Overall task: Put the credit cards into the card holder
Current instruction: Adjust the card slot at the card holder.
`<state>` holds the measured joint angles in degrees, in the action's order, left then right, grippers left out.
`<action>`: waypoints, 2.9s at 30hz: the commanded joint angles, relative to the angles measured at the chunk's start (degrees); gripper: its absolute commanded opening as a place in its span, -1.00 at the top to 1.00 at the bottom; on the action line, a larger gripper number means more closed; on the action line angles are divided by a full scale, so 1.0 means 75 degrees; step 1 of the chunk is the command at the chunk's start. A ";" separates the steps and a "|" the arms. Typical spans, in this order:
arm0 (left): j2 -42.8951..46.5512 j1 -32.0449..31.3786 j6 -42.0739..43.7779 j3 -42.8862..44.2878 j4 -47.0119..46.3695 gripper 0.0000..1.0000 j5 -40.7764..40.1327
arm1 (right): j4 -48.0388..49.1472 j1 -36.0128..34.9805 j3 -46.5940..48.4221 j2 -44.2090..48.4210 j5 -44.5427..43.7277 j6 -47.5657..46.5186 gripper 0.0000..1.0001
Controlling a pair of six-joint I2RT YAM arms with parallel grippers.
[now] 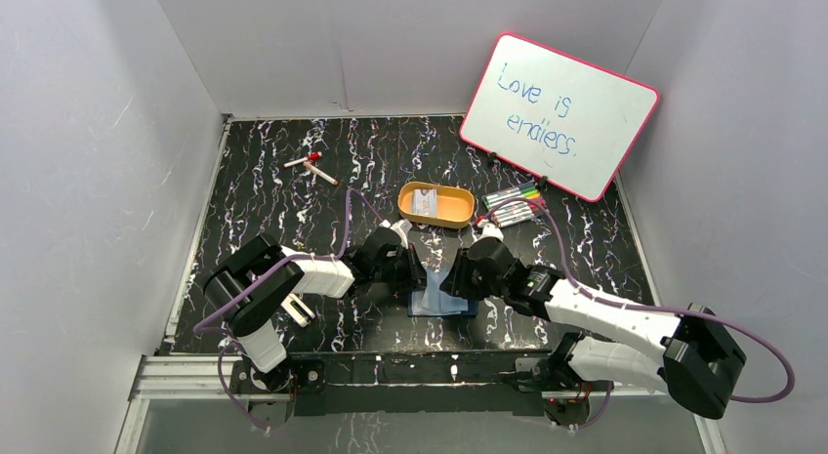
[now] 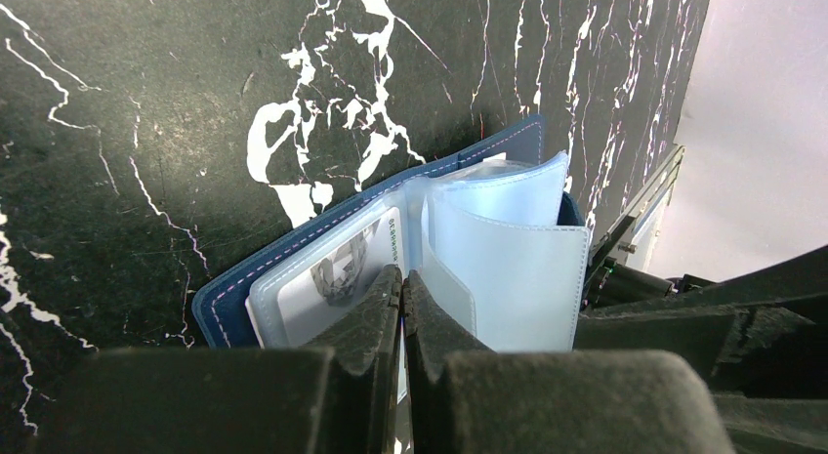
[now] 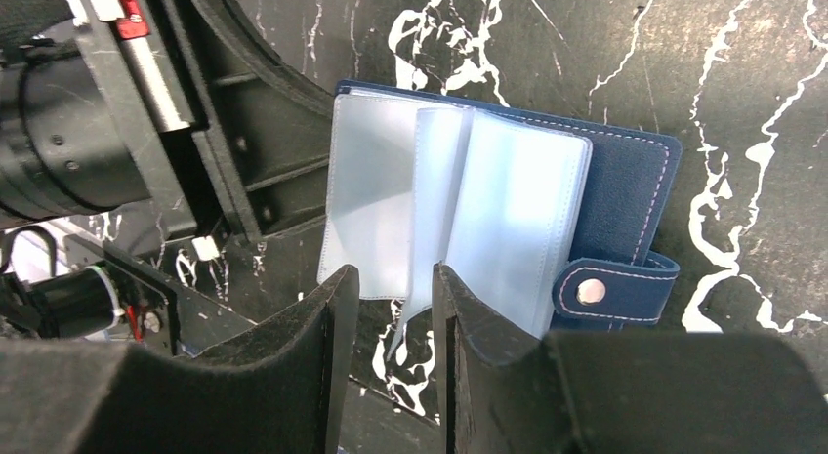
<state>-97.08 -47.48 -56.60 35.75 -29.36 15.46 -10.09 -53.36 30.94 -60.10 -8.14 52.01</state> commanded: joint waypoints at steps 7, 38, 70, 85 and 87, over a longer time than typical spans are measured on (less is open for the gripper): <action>0.0156 -0.0009 0.0218 -0.0083 0.0745 1.00 -0.0422 | 0.0076 0.0030 0.0322 -0.0774 0.0086 -0.0400 0.39; 0.2982 -0.0012 0.0693 -0.0381 0.1506 0.43 -0.0814 | -0.0427 0.0027 0.0120 -0.0646 -0.0422 -0.0383 1.00; 0.1342 -0.0050 0.0031 -0.1309 0.0590 1.00 -0.1429 | -0.0702 -0.0032 0.1655 -0.0397 0.0832 -0.0780 0.27; 0.1523 -0.0052 -0.0044 -0.1464 0.0827 1.00 -0.1653 | 0.0563 0.0285 0.0049 -0.1855 0.0213 -0.0290 0.32; 0.1555 -0.0052 -0.0078 -0.1538 0.0828 1.00 -0.1691 | 0.0592 0.0368 -0.0126 -0.1942 0.0122 -0.0273 0.31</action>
<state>-86.35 -47.81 -58.13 26.55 -28.64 6.52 -8.32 -51.79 31.99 -73.38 -4.75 49.41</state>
